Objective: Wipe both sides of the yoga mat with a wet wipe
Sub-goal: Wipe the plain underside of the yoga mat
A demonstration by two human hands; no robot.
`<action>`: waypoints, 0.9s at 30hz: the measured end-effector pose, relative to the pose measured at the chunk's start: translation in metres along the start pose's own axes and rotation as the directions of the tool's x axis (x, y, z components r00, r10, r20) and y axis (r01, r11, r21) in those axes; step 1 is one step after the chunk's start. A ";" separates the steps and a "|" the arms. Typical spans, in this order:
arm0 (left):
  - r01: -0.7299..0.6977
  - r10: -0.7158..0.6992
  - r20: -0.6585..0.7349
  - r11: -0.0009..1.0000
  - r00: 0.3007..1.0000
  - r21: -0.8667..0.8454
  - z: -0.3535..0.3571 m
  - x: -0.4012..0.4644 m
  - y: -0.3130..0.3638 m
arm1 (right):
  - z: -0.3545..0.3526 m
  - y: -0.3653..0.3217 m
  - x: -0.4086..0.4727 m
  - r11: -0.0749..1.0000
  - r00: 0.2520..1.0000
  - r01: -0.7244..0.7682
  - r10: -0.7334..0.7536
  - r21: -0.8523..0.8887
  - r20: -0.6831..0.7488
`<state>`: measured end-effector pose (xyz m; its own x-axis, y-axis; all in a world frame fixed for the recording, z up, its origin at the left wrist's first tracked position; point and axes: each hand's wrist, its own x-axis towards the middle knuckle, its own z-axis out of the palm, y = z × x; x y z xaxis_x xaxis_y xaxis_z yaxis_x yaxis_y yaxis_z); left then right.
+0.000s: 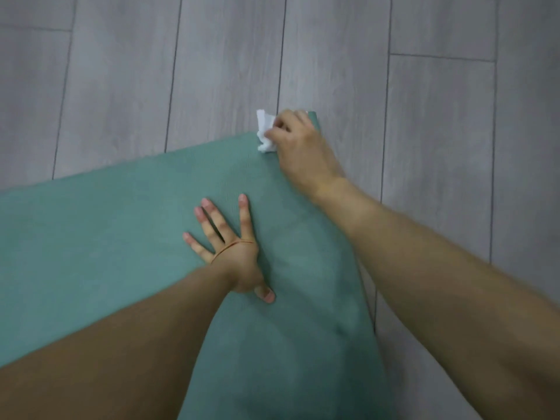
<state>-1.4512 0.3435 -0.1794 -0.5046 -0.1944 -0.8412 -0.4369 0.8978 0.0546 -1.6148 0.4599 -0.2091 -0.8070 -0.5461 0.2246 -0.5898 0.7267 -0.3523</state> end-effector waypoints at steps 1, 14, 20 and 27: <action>0.002 -0.002 -0.009 1.000 1.000 -0.002 0.000 0.001 0.000 | 0.005 0.000 0.010 1.000 1.000 -0.018 0.018 -0.022 -0.003; -0.053 0.053 -0.068 0.999 0.996 -0.005 0.001 -0.002 -0.009 | -0.055 -0.049 -0.237 0.960 0.878 0.221 -0.272 0.170 0.394; -0.091 0.088 -0.151 0.996 0.985 -0.012 0.008 -0.005 -0.016 | -0.027 -0.007 -0.130 0.994 0.995 0.048 -0.039 -0.096 0.087; -0.207 0.152 -0.644 0.978 0.750 -0.010 0.116 -0.067 -0.068 | -0.037 -0.063 -0.287 0.995 0.969 -0.102 0.102 -0.011 0.225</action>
<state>-1.3014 0.3418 -0.1895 -0.9245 -0.2635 -0.2756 -0.3302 0.9147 0.2329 -1.3471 0.5862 -0.2174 -0.8357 -0.5487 -0.0230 -0.5043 0.7833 -0.3635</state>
